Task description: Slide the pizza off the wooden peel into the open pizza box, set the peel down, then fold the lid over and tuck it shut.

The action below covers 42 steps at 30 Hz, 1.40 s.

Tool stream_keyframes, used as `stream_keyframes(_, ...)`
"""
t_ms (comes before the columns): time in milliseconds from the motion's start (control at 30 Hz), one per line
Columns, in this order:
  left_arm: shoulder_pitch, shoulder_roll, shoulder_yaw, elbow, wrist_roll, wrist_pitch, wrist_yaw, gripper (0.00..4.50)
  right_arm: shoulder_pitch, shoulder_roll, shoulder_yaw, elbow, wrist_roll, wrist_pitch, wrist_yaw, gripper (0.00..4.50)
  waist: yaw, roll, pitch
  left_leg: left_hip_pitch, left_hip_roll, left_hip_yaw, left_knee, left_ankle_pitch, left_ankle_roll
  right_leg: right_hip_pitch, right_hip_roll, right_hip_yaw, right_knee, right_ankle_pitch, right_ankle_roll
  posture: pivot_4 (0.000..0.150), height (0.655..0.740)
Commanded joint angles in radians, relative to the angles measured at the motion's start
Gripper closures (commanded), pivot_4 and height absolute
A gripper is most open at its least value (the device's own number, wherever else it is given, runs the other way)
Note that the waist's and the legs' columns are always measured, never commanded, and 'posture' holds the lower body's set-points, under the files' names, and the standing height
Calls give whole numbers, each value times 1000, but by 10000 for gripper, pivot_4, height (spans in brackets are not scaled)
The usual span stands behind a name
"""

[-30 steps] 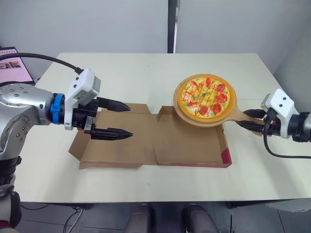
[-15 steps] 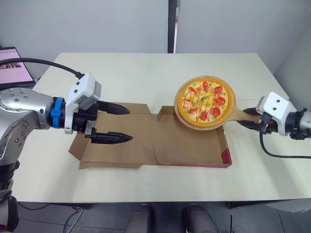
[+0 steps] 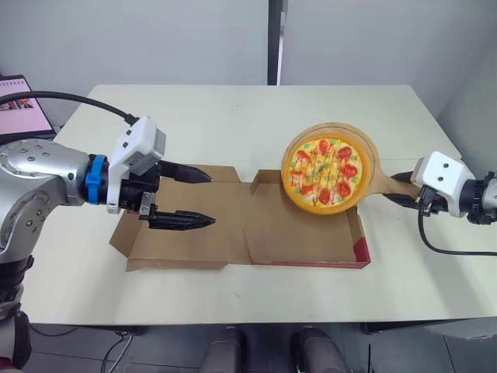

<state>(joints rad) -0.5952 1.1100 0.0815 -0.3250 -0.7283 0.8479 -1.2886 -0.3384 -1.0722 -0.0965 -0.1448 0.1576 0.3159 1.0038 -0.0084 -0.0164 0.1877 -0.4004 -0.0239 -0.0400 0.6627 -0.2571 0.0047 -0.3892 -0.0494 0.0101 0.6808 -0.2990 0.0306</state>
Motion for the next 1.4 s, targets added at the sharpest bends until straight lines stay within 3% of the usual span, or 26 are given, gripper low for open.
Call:
stream_keyframes(33, -21, -1, 10, -19, -17, 0, 2, 0, -23, -21, -72, -15, 6, -41, -11, 28958, 0, 0, 0, 0, 0, 0, 0, 0, 0, 0, 0, 0, 0, 0, 0, 1500, 7400)
stream_keyframes(633, -25, -24, -10, -24, -7, -16, 11, 0, -111, -80, -142, 192, -75, -141, -73, 28959, 0, 0, 0, 0, 0, 1, 0, 0, 0, 0, 0, 1, 0, 0, 0, 1500, 7400)
stream_keyframes(800, -27, -32, -8, -28, -15, -13, 12, 0, -41, -70, -226, 182, -40, -85, -69, 28959, 1, 0, 0, 0, 0, 1, 0, 0, 0, 0, 0, 1, 0, 0, 0, 1500, 7400)
stream_keyframes(1133, -58, -74, 1, -47, -74, 22, 32, 0, 258, 72, -515, -11, 117, 248, -108, 28959, 6, 0, 0, 1, 0, 1, 1, 0, 0, 1, 0, 1, 1, 0, 0, 1500, 7400)
stream_keyframes(1400, -130, -170, -8, -65, -122, 66, 136, 0, 356, 204, -592, -63, 151, 360, -237, 28959, 5, 0, 0, 1, 0, 1, 1, 0, 0, 1, 0, 2, 1, 0, 0, 1500, 7400)
